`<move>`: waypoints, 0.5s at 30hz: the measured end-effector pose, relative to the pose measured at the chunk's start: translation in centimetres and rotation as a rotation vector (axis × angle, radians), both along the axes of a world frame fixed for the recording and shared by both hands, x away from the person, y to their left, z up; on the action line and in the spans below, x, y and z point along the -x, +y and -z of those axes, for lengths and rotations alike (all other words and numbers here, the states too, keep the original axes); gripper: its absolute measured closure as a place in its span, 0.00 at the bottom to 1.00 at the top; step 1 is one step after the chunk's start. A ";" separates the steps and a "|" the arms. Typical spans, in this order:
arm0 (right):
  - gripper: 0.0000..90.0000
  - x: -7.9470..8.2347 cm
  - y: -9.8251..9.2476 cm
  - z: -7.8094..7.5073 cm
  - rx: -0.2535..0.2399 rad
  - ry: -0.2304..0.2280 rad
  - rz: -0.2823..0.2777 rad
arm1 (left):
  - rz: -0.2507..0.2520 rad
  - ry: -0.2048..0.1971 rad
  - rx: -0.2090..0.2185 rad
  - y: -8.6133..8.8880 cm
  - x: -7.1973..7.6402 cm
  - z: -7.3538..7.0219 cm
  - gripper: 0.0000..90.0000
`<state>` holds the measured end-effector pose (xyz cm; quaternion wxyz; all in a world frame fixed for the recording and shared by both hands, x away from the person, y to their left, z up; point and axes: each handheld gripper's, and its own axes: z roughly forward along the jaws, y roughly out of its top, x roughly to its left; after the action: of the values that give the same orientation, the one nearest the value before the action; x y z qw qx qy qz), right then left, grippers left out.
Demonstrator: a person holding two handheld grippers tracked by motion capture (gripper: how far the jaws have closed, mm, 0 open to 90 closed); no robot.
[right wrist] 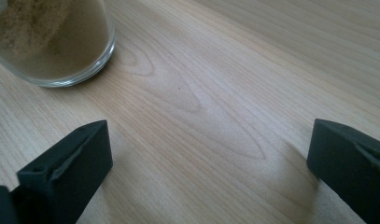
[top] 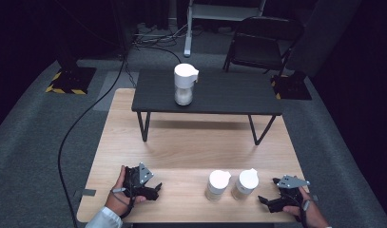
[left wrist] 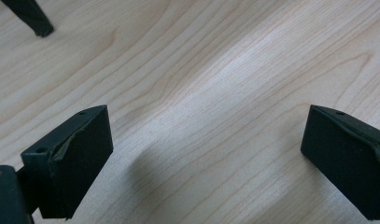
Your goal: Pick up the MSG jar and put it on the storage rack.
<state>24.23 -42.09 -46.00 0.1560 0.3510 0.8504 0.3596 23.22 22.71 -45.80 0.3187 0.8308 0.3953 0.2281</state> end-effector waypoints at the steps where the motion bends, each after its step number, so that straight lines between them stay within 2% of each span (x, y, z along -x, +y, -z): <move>1: 0.00 0.0 0.0 0.0 0.000 0.000 0.000 | -0.002 0.007 0.011 0.2 -0.1 0.0 0.02; 7: 0.00 0.0 0.0 0.0 0.000 0.000 0.001 | -0.027 0.100 0.093 1.9 -1.1 0.0 0.02; 15: 0.00 0.0 0.0 0.0 0.000 0.000 0.001 | -0.009 0.103 0.088 2.4 -1.2 -0.1 0.01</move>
<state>24.23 -42.08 -46.00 0.1560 0.3513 0.8503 0.3596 24.47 25.07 -45.73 0.3328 0.8250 0.4245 0.1687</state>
